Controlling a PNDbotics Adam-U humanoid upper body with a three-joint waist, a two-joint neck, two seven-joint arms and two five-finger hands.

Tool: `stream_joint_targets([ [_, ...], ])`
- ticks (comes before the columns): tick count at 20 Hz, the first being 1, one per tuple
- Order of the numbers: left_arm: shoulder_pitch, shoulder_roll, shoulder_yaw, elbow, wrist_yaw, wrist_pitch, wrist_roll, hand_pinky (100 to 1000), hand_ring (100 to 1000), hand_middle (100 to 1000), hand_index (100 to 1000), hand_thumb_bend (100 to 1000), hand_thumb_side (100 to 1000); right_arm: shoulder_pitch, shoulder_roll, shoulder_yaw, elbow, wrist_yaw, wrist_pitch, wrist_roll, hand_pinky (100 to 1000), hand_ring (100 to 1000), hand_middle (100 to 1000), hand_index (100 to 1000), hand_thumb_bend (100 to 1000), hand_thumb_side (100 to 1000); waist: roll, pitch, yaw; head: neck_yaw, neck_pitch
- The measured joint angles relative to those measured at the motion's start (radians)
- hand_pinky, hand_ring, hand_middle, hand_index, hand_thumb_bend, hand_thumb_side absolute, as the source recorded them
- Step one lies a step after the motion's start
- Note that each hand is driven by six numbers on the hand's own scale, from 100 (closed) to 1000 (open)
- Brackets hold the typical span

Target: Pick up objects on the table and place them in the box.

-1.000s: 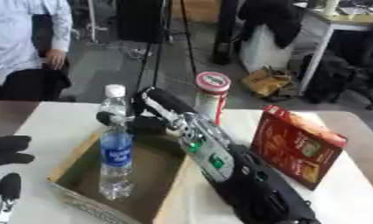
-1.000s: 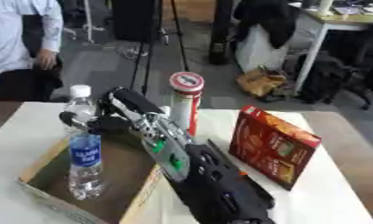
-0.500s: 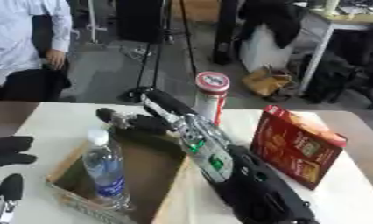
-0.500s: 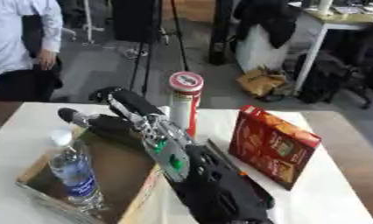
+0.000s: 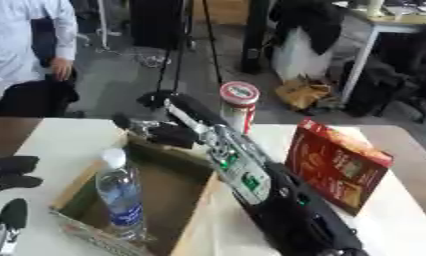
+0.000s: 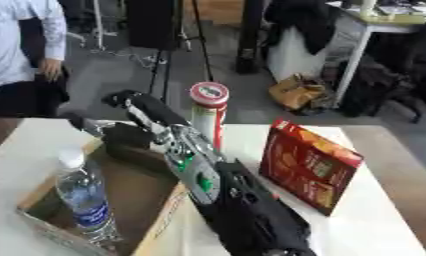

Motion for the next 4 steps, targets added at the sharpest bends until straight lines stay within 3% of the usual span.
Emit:
stream_joint_targets([
  [4, 0.000, 0.000, 0.000, 0.000, 0.000, 0.000, 0.000, 837, 812, 802, 758, 100, 789, 0.013, -0.031, -0.018, -0.104, -0.036, 0.017, -0.036, 888, 883, 824, 893, 467, 1000, 0.005, -0.003, -0.006, -0.018, -0.001],
])
